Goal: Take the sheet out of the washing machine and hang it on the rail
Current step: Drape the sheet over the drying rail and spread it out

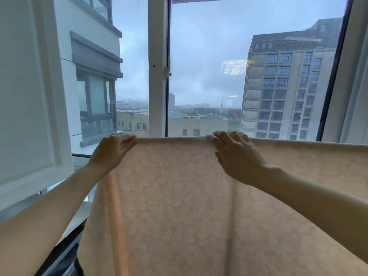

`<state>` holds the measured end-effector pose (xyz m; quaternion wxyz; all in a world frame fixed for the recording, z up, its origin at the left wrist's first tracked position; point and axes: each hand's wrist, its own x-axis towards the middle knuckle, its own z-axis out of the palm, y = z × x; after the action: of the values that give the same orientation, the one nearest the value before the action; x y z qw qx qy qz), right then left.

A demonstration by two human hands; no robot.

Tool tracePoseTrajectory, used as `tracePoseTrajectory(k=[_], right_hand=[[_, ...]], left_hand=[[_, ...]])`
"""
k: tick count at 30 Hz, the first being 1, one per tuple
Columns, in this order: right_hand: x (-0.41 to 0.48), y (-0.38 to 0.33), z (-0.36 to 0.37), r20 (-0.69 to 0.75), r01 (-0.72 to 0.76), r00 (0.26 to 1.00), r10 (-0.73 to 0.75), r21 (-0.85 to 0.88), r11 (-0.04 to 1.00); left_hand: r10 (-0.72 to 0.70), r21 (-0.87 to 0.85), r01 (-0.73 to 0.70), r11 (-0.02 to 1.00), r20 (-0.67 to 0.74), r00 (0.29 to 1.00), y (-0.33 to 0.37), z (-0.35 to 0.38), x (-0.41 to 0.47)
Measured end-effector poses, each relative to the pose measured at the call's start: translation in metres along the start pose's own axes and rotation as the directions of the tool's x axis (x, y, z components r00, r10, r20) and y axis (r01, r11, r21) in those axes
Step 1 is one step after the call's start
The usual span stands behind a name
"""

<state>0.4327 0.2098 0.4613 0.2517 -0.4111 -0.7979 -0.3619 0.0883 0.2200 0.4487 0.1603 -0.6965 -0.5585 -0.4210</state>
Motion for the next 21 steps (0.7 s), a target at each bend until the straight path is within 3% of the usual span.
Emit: tracePoseTrajectory(k=[8, 12, 21], right_hand=[[0.026, -0.032, 0.011, 0.130, -0.013, 0.991, 0.019, -0.047, 0.999], [0.031, -0.045, 0.016, 0.077, 0.079, 0.994, -0.076, -0.035, 0.996], [0.040, -0.101, 0.023, -0.034, 0.263, 0.965, -0.261, 0.189, 0.946]], left_hand=[[-0.162, 0.059, 0.163, 0.985, -0.018, 0.987, -0.026, -0.007, -0.013], [-0.183, 0.101, 0.178, 0.979, 0.039, 0.982, -0.028, -0.008, -0.023], [-0.346, 0.168, 0.322, 0.932, 0.137, 0.928, -0.029, -0.030, -0.083]])
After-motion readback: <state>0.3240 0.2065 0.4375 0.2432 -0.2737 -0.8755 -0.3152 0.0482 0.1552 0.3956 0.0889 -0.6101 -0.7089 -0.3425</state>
